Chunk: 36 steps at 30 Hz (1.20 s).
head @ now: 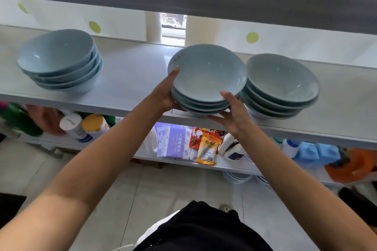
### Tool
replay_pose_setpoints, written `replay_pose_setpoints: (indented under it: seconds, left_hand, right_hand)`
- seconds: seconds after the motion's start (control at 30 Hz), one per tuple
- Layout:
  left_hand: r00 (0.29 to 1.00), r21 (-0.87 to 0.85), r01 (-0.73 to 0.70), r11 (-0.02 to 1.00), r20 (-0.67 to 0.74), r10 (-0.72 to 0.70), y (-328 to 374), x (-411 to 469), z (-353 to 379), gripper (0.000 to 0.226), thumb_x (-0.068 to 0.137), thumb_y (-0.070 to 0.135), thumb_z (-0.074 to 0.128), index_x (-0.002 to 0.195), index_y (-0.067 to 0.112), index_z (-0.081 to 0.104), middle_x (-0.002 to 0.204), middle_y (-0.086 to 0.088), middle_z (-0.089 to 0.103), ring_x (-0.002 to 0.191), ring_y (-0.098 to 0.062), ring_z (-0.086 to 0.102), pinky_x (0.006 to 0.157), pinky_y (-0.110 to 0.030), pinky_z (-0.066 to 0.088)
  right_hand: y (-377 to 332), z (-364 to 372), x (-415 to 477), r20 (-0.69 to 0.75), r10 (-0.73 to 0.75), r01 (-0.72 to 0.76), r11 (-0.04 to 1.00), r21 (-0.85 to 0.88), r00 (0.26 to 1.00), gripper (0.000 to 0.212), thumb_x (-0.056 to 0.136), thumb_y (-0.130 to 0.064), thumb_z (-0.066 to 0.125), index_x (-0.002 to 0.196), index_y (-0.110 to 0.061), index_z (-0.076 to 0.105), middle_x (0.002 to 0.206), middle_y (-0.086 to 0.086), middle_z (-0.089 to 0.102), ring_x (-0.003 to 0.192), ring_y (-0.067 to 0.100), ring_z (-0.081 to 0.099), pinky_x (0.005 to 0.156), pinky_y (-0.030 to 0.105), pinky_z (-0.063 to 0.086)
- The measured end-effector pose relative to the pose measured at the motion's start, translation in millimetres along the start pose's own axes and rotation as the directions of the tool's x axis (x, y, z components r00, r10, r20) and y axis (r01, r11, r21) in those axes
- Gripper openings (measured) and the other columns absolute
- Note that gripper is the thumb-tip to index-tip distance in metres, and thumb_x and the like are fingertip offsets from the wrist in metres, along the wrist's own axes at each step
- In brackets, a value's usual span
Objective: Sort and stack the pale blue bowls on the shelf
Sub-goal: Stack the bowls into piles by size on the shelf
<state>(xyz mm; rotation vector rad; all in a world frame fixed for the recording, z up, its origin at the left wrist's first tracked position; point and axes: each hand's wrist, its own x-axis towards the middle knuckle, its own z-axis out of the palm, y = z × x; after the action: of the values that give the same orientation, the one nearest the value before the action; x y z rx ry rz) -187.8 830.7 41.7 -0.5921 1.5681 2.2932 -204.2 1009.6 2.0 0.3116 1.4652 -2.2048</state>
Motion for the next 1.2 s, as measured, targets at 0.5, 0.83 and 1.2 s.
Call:
replay_pose_setpoints:
  seconds: [0.5, 0.83, 1.2]
  left_hand:
    - [0.998, -0.01, -0.012, 1.0, -0.06, 0.011, -2, 2, -3, 0.034, 0.092, 0.053, 0.041, 0.099, 0.025, 0.058, 0.097, -0.007, 0.062, 0.093, -0.027, 0.059, 0.072, -0.041, 0.054]
    - [0.999, 0.041, 0.008, 0.999, -0.045, -0.006, -1, 1, -3, 0.044, 0.093, 0.061, 0.03, 0.09, 0.025, 0.055, 0.092, -0.005, 0.059, 0.087, -0.024, 0.057, 0.076, -0.04, 0.051]
    - [0.876, 0.436, -0.096, 0.895, -0.39, 0.284, -17, 12, -64, 0.071, 0.095, 0.06, 0.02, 0.15, 0.015, 0.02, 0.158, -0.008, 0.02, 0.144, -0.032, 0.022, 0.117, -0.051, 0.022]
  right_hand:
    - [0, 0, 1, 0.004, -0.024, 0.024, 1.0, -0.011, 1.0, 0.061, 0.088, -0.017, 0.061, 0.141, -0.019, 0.03, 0.116, 0.007, 0.052, 0.117, 0.031, 0.052, 0.082, 0.046, 0.056]
    - [5, 0, 6, -0.043, -0.102, 0.095, 0.985, -0.146, 0.994, 0.069, 0.089, -0.028, 0.06, 0.146, -0.024, 0.022, 0.129, 0.006, 0.048, 0.123, 0.032, 0.049, 0.097, 0.051, 0.049]
    - [57, -7, -19, -0.095, -0.3, 0.198, 0.804, -0.561, 0.949, 0.038, 0.094, -0.044, 0.043, 0.118, -0.015, 0.04, 0.117, 0.007, 0.055, 0.101, 0.021, 0.059, 0.082, 0.025, 0.048]
